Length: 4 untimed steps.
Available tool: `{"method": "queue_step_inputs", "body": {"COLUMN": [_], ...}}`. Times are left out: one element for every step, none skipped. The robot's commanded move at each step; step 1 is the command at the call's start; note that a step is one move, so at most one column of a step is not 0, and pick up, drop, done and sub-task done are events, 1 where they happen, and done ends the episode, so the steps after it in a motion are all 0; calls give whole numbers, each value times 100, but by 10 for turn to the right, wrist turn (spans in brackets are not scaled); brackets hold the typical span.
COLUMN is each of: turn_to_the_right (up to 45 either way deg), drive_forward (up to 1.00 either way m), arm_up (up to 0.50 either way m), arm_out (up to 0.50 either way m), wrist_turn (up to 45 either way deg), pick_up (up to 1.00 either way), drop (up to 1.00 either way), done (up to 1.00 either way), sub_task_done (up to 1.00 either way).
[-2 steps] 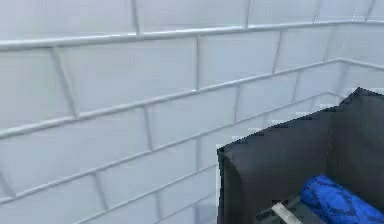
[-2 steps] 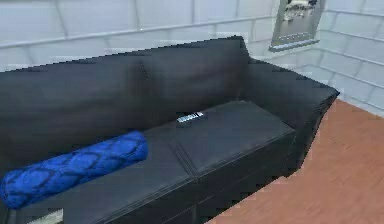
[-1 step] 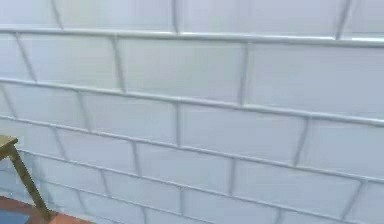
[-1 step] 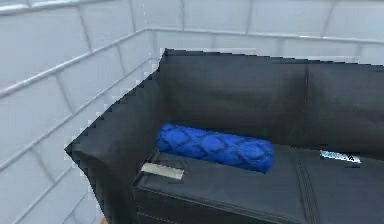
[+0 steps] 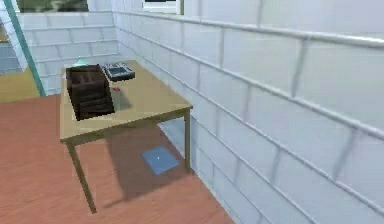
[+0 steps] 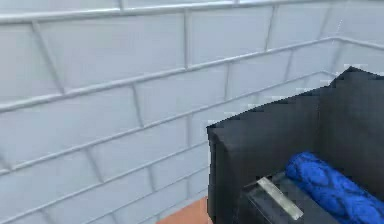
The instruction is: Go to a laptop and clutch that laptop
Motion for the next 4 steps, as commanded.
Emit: {"method": "queue_step_inputs", "body": {"turn_to_the_right": [-180,0,-450,-300], "drive_forward": [0,70,0,0], "arm_up": [0,0,0,0], "arm_out": [0,0,0,0], "wrist_turn": [0,0,0,0], "pick_up": [0,0,0,0], "drop": [0,0,0,0], "done": [0,0,0,0], "sub_task_done": [0,0,0,0]}}
